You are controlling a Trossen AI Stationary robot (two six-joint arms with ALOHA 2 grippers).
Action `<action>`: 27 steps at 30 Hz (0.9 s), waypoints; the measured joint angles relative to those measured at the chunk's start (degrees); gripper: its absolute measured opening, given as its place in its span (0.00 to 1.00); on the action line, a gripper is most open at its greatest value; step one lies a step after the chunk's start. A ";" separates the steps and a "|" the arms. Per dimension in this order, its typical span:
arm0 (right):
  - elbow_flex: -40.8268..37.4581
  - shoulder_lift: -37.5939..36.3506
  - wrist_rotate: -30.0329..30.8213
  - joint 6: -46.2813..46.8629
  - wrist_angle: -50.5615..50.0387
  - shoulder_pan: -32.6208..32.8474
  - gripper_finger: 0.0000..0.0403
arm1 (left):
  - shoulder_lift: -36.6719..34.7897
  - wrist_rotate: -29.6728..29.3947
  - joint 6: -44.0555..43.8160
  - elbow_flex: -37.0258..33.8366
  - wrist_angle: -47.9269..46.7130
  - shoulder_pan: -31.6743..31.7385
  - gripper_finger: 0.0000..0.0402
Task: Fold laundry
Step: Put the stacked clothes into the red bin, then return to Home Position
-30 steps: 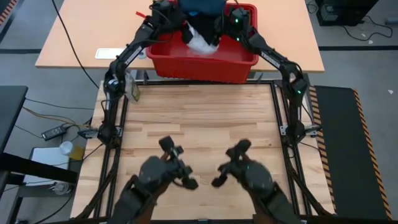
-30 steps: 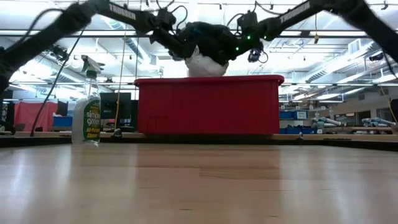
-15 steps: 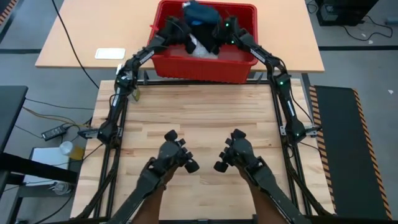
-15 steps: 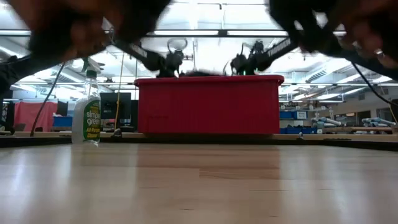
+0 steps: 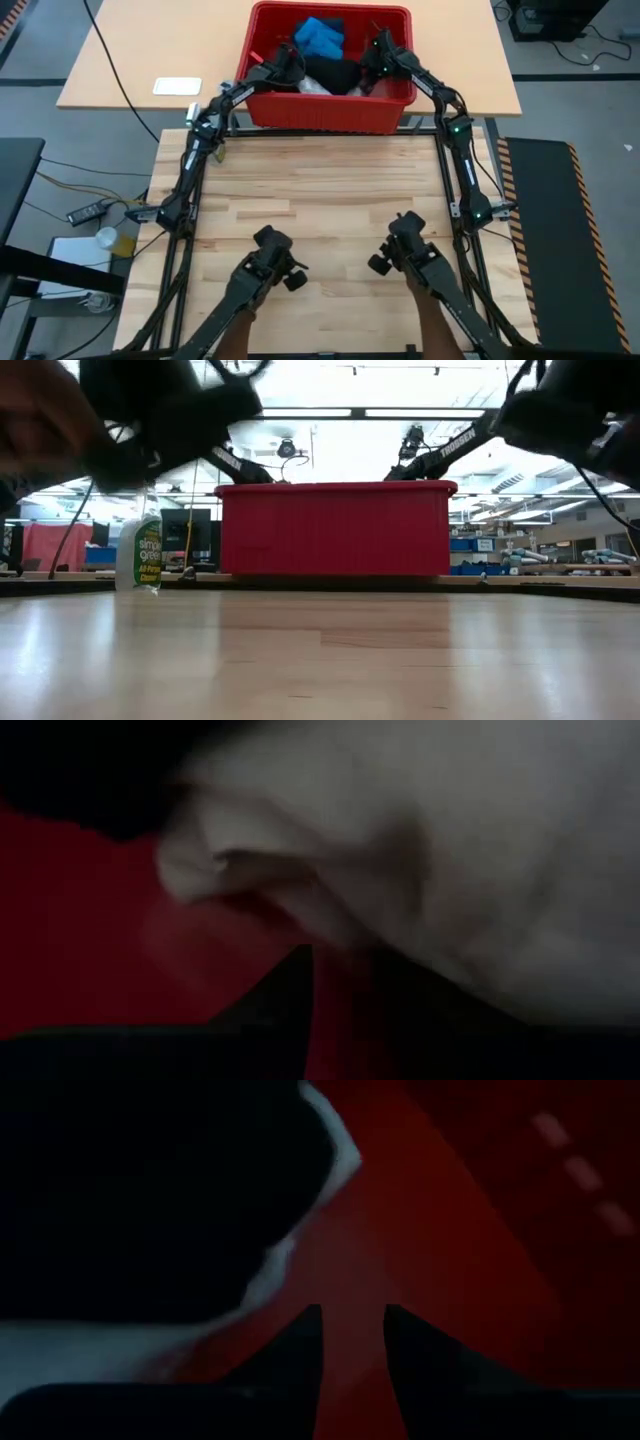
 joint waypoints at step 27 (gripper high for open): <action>-37.52 -53.34 -27.28 18.37 17.08 8.33 0.02 | -45.41 3.37 -10.88 -26.20 12.59 -18.65 0.02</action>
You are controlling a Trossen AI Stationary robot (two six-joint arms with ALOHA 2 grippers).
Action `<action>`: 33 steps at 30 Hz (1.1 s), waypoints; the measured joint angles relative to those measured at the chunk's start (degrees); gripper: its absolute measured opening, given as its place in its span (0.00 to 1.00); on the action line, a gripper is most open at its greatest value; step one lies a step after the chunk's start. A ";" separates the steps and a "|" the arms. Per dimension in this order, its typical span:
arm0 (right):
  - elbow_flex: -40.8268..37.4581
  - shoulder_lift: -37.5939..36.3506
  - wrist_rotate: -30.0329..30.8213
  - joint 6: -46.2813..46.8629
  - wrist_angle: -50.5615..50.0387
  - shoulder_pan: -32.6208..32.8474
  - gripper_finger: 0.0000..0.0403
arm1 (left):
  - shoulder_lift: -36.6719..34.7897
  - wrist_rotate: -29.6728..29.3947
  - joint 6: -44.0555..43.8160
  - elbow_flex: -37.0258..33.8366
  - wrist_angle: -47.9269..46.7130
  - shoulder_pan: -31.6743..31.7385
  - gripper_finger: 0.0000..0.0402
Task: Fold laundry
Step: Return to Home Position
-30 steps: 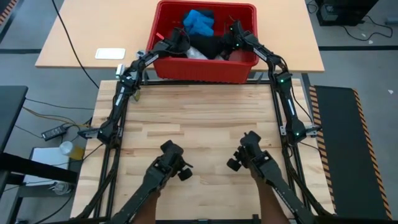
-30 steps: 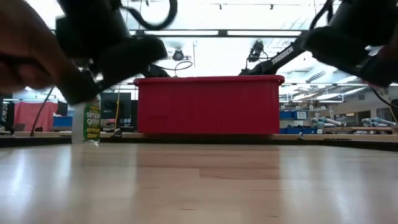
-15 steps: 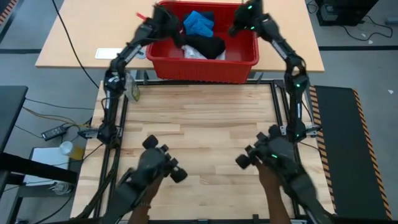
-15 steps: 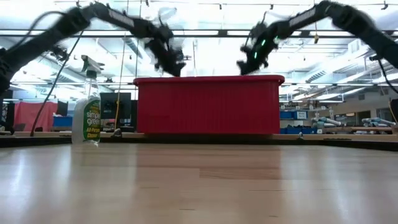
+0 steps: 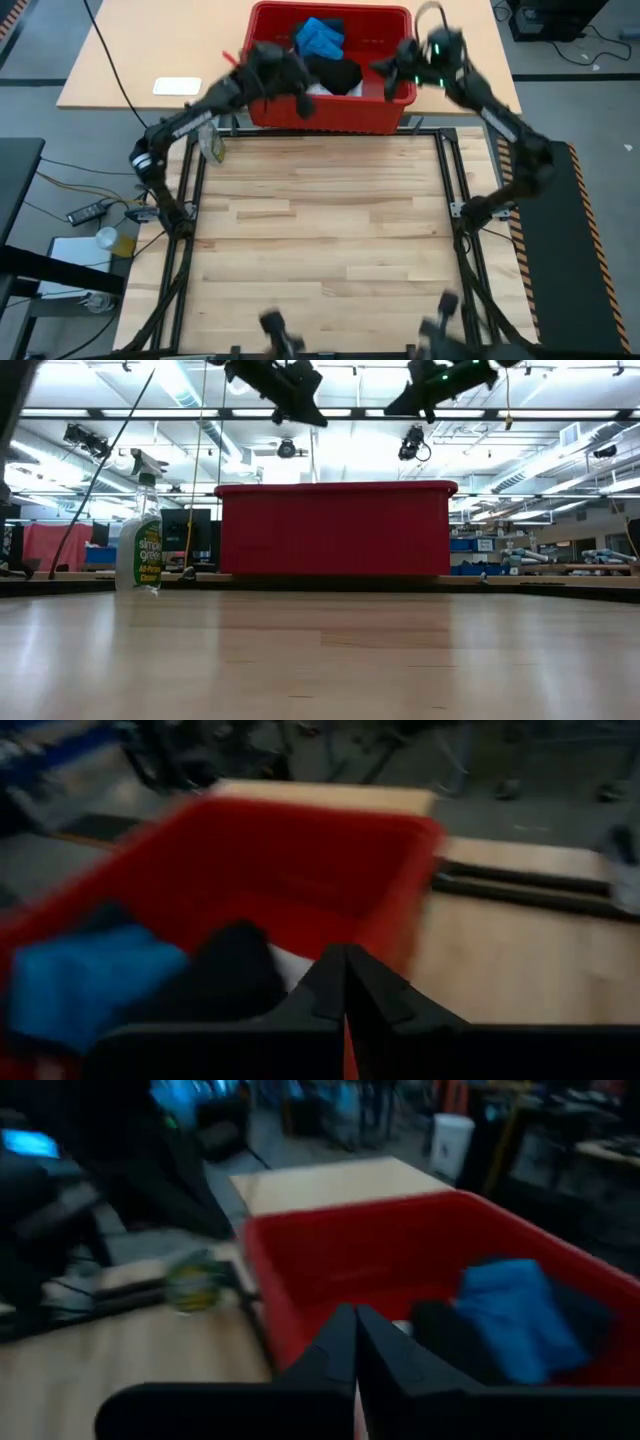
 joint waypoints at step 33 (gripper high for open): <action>-89.76 -35.37 12.57 47.97 86.26 14.74 0.02 | -63.53 -15.98 -39.88 -94.19 39.94 -25.19 0.00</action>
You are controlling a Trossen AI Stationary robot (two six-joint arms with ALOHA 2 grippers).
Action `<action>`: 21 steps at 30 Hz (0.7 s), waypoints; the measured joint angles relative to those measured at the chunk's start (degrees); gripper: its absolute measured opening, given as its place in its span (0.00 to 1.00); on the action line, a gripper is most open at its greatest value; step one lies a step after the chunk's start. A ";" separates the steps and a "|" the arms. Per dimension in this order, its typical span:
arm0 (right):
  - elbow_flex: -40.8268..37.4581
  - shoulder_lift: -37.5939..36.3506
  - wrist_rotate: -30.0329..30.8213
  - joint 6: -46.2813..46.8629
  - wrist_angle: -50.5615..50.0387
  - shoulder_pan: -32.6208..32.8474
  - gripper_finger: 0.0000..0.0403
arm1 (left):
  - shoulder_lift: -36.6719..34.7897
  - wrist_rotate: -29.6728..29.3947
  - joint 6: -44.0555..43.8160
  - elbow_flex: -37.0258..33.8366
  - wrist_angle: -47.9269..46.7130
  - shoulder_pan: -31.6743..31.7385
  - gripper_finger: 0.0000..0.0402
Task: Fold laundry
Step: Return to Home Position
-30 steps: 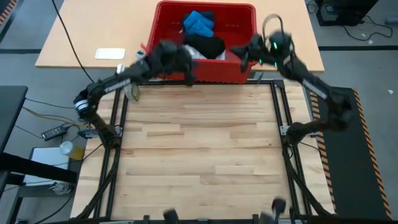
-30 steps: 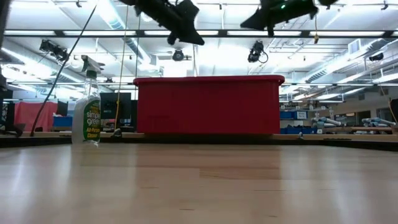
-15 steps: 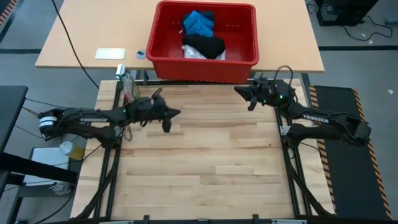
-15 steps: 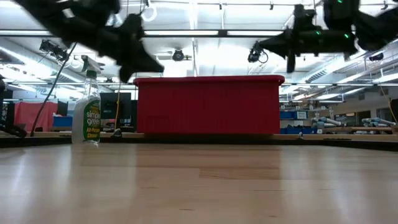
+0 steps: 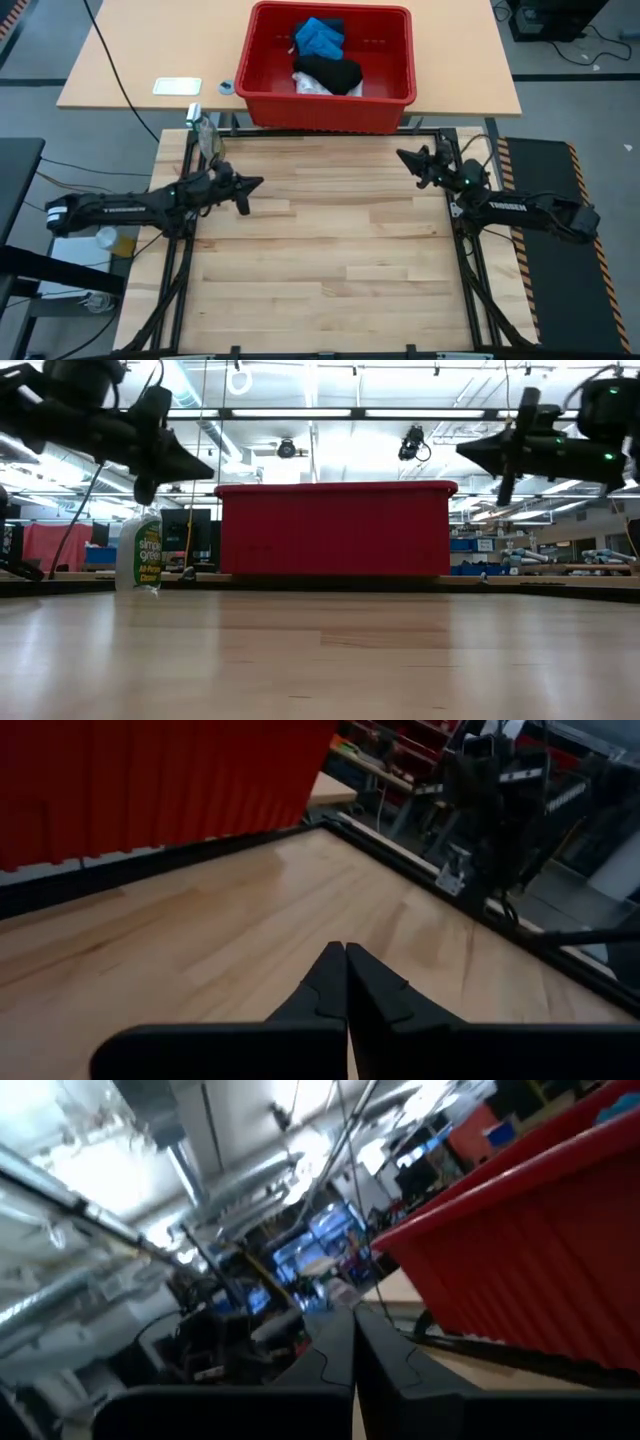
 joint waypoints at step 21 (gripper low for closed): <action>-1.59 -4.96 -6.67 5.88 -3.41 -4.81 0.06 | -22.71 -1.00 5.96 0.24 -19.63 -8.22 0.00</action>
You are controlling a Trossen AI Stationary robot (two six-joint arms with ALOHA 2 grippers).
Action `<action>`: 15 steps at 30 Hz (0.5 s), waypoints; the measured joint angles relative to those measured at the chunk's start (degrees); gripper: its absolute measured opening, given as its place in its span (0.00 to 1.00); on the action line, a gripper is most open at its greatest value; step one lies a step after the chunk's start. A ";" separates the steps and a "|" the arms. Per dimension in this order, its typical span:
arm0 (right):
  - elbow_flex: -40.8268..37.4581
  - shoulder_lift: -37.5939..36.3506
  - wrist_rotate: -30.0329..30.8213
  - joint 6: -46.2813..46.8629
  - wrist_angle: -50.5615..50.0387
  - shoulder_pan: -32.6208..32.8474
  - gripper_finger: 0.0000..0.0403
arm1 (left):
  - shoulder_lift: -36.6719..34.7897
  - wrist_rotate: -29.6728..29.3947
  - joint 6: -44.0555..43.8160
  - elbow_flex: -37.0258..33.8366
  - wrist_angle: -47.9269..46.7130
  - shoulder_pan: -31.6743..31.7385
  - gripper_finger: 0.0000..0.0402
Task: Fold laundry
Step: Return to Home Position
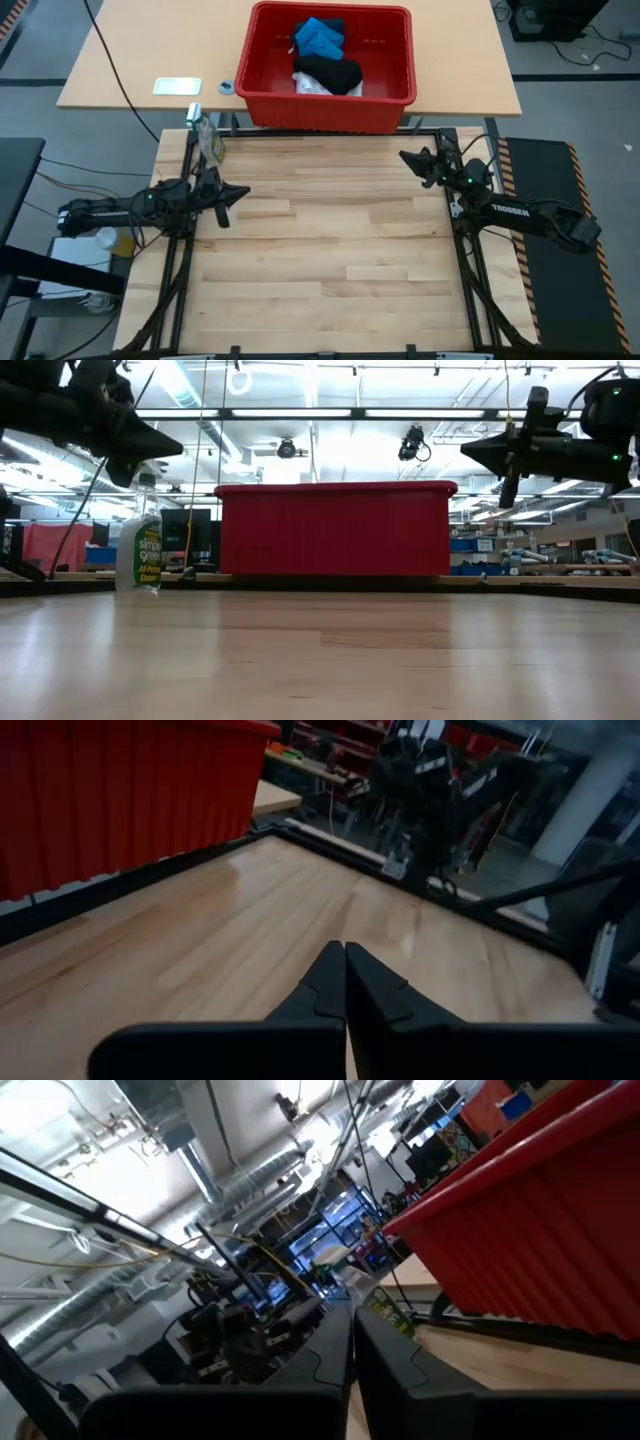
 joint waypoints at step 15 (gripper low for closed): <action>0.00 -0.01 0.16 -0.08 0.10 0.00 0.06 | 0.42 -0.04 0.88 0.00 0.17 -0.04 0.05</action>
